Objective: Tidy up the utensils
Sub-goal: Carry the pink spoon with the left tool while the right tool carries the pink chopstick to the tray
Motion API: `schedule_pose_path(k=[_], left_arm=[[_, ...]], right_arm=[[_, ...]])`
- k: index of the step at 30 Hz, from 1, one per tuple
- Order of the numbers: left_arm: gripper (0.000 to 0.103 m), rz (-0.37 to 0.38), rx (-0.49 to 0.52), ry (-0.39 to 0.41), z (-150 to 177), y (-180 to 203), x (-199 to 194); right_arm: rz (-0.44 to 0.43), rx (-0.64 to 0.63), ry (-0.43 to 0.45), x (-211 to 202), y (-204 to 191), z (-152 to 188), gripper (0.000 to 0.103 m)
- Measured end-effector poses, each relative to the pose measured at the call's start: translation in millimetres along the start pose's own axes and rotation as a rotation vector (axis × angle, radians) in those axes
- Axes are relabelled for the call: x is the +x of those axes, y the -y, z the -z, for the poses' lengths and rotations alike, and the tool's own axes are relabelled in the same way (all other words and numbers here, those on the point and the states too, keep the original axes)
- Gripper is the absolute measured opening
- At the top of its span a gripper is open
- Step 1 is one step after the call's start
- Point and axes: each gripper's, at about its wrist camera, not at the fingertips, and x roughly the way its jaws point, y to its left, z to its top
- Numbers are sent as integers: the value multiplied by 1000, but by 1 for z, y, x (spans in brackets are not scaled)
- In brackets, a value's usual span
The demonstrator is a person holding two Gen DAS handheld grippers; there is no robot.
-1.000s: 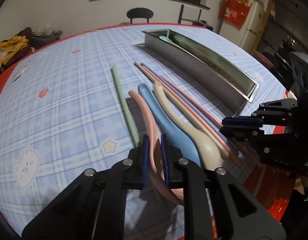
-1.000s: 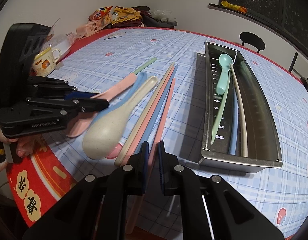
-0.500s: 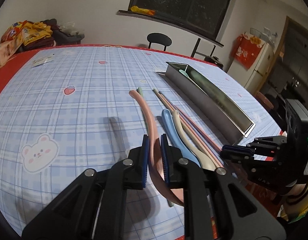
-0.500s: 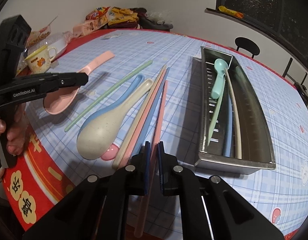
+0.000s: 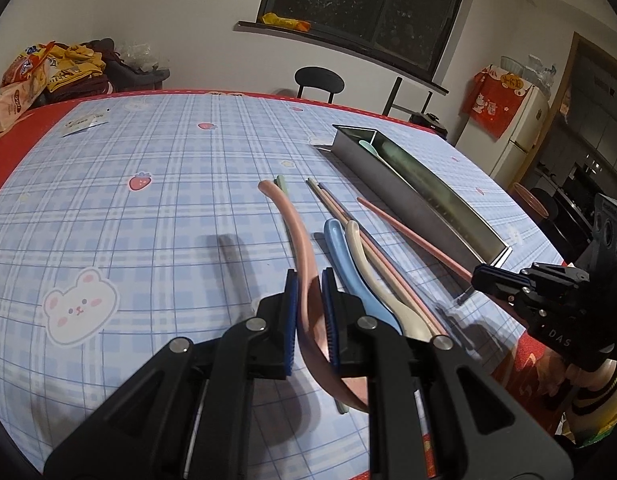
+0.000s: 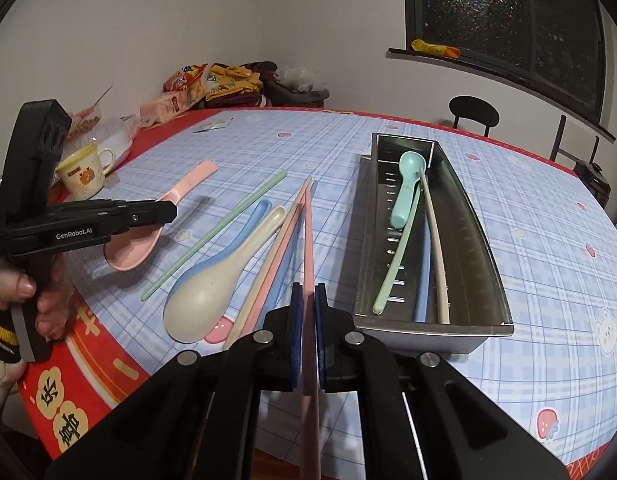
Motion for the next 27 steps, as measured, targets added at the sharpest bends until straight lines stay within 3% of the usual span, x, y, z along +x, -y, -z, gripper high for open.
schedule_pose_path(k=[9,16,21,27], left_arm=[[16,-15,6,24,0,0,-3],[16,12,-28,36,-6,-4,-8],[16,43,-15,53,-28,13,-9],[16,102,13,45,-67,49,19]], right_arm=[[-18,41,38,-8,9,1,6],[-85,160,68,-16,32,3,6],[-113,239,108,-21,56,-7,6],[-55,285,174,-17,85,-30,6]])
